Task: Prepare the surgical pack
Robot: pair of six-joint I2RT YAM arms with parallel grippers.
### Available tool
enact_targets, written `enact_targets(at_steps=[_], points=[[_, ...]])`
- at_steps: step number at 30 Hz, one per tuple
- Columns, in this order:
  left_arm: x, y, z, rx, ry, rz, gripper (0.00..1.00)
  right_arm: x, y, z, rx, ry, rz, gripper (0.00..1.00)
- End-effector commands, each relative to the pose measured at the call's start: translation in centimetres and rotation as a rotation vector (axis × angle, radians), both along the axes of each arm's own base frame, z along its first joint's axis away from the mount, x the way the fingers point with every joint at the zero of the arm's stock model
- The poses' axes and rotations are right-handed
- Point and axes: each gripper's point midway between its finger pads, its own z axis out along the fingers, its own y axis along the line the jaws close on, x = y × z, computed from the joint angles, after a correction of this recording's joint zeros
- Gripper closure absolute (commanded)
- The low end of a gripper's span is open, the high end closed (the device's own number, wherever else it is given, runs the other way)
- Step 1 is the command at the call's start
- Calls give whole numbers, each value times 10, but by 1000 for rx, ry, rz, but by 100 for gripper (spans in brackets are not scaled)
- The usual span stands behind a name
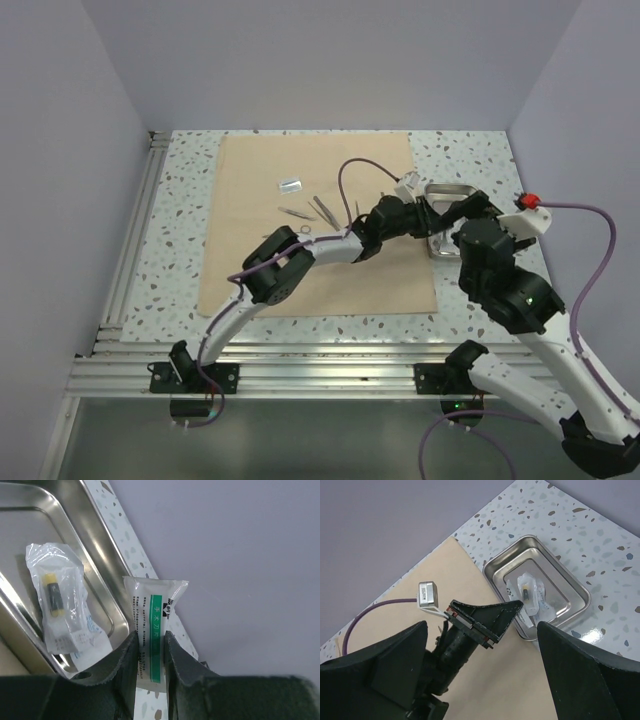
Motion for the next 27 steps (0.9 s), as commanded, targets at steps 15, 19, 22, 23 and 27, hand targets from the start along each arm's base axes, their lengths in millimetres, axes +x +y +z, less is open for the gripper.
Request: enact_targets(at_steps=[15, 19, 22, 23, 27], points=[[36, 29, 89, -9, -198, 85, 17, -7, -15, 15, -3, -59, -49, 5], [50, 78, 90, 157, -229, 195, 14, -4, -11, 9, -12, -45, -34, 5], [67, 126, 87, 257, -223, 274, 12, 1, -5, 5, -30, -33, -9, 5], [73, 140, 83, 282, -215, 289, 12, 4, 1, 4, -28, -27, 20, 5], [100, 213, 64, 462, -216, 356, 11, 14, 31, 6, -91, -13, 205, 3]])
